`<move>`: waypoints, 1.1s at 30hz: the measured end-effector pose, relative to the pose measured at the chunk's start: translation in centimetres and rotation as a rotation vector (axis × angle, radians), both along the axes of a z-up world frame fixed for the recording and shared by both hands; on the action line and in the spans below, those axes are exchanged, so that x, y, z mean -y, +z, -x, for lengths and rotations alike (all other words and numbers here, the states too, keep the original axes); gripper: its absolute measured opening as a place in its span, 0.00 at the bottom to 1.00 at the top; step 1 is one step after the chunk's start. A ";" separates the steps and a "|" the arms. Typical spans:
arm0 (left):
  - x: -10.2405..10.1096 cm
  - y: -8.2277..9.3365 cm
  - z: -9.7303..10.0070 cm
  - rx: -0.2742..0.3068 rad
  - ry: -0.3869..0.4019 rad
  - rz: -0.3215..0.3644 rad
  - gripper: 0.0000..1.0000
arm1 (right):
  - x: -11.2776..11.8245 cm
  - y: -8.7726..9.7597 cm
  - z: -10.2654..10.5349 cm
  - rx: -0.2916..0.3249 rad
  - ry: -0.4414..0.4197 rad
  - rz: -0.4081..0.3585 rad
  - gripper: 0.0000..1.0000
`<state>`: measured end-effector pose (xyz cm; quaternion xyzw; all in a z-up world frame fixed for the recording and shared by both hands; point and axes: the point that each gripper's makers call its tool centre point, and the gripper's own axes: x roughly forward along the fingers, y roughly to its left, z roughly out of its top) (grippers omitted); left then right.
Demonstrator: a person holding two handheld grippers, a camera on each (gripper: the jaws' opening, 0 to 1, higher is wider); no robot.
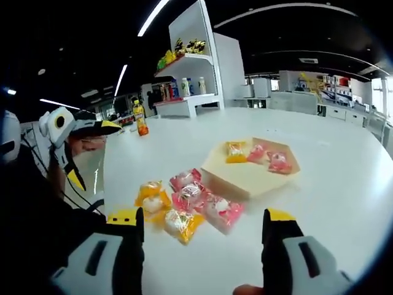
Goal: Pick up the marshmallows scattered on the table and place them into the bowl on the table
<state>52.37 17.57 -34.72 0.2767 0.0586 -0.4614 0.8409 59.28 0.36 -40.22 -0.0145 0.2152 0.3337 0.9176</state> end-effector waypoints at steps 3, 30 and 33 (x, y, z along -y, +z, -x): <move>0.1 -0.1 0.0 -0.002 -0.003 -0.002 0.88 | -0.1 -0.5 -0.6 -0.011 -0.015 -0.005 0.73; 0.1 -0.4 0.1 -0.010 -0.004 -0.003 0.87 | -2.4 -4.2 -4.0 -0.028 -0.082 0.024 0.56; 0.1 -0.4 0.1 -0.008 -0.004 -0.005 0.87 | -2.5 -4.4 -4.0 -0.025 -0.082 0.032 0.48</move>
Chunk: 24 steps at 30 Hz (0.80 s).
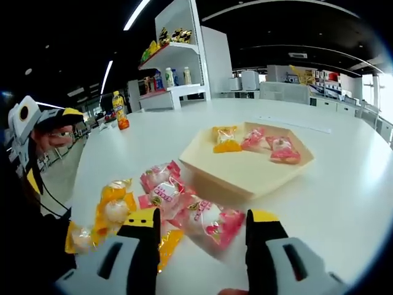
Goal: Pick up the marshmallows scattered on the table and place them into the bowl on the table
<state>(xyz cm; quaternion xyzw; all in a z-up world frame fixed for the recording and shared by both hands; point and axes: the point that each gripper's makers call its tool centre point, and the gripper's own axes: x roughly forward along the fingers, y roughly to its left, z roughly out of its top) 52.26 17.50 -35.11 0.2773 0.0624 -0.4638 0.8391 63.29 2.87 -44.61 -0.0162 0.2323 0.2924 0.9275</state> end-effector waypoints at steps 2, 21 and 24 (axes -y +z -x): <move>0.0 -0.1 0.0 -0.003 -0.001 -0.002 0.87 | 0.0 -0.1 0.0 0.003 0.001 0.007 0.47; 0.2 0.0 0.2 -0.005 -0.006 0.007 0.87 | 0.0 -0.2 0.0 0.007 -0.002 -0.006 0.43; 0.2 0.1 0.2 -0.004 -0.008 0.009 0.87 | 0.0 -0.2 -0.1 0.010 -0.001 -0.003 0.41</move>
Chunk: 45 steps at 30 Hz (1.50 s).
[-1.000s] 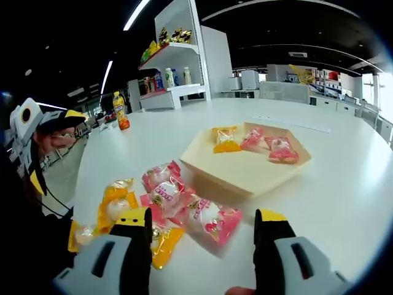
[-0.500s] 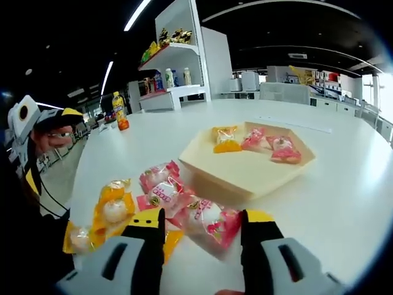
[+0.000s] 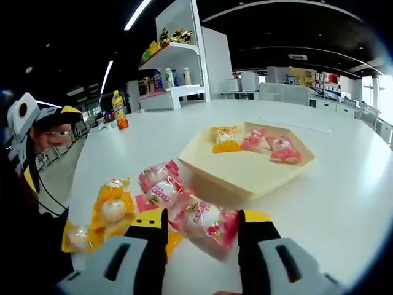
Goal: Pick up the marshmallows scattered on the table and place them into the bowl on the table
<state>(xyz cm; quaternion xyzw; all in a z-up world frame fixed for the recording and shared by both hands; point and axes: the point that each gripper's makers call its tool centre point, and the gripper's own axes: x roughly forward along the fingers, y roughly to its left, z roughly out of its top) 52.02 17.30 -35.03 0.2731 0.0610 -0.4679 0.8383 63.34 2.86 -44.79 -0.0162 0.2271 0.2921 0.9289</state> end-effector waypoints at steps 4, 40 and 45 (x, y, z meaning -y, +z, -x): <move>-0.1 -0.1 -0.1 0.000 0.003 -0.003 0.87 | 0.2 0.0 -0.2 0.003 -0.009 0.003 0.39; -0.3 -0.3 -0.4 -0.004 0.018 -0.009 0.86 | 1.3 0.2 -0.7 0.021 -0.051 -0.018 0.22; -0.5 -0.3 -0.3 -0.001 0.021 -0.008 0.86 | 1.5 0.4 0.0 0.017 -0.048 -0.019 0.22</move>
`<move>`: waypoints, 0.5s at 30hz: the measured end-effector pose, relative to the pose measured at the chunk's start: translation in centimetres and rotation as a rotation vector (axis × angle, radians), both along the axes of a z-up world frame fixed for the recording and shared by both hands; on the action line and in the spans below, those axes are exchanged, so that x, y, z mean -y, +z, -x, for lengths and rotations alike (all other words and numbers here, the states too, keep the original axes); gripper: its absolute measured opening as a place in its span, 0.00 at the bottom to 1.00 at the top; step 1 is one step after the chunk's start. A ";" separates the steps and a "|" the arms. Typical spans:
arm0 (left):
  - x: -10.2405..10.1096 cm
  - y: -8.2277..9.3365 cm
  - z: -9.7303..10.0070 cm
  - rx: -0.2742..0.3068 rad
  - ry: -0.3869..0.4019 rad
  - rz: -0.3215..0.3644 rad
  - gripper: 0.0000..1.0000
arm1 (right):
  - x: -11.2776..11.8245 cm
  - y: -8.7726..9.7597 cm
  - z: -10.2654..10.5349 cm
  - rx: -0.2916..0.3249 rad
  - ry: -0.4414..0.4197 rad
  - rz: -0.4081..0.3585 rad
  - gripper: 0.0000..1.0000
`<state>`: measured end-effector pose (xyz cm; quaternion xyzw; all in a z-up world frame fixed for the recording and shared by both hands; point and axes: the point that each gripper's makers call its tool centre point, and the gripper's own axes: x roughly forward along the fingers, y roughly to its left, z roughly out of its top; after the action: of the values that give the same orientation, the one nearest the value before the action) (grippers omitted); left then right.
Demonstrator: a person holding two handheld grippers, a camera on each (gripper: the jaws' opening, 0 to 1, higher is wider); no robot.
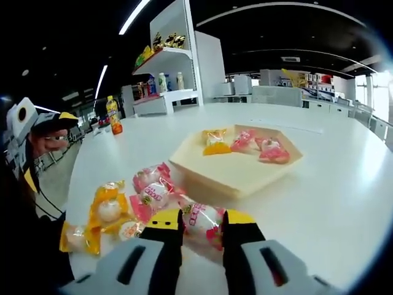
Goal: Pick up the marshmallows scattered on the table and place them into the bowl on the table
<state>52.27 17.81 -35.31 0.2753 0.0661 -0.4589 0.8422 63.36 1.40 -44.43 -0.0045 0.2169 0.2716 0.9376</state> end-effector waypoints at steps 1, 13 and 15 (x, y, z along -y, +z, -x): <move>0.0 0.0 0.0 0.000 -0.001 -0.001 0.86 | 0.0 0.0 0.0 0.000 0.000 0.000 0.22; 0.0 0.5 0.1 0.011 0.000 0.001 0.86 | 3.1 4.9 1.7 0.080 -0.044 -0.050 0.22; 0.1 0.5 0.2 0.010 -0.001 0.004 0.86 | 3.3 5.9 2.1 0.094 -0.046 -0.074 0.22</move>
<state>52.10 17.74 -34.79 0.2760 0.0606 -0.4581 0.8428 61.28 -1.89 -38.52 0.0225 0.1625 0.2572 0.9523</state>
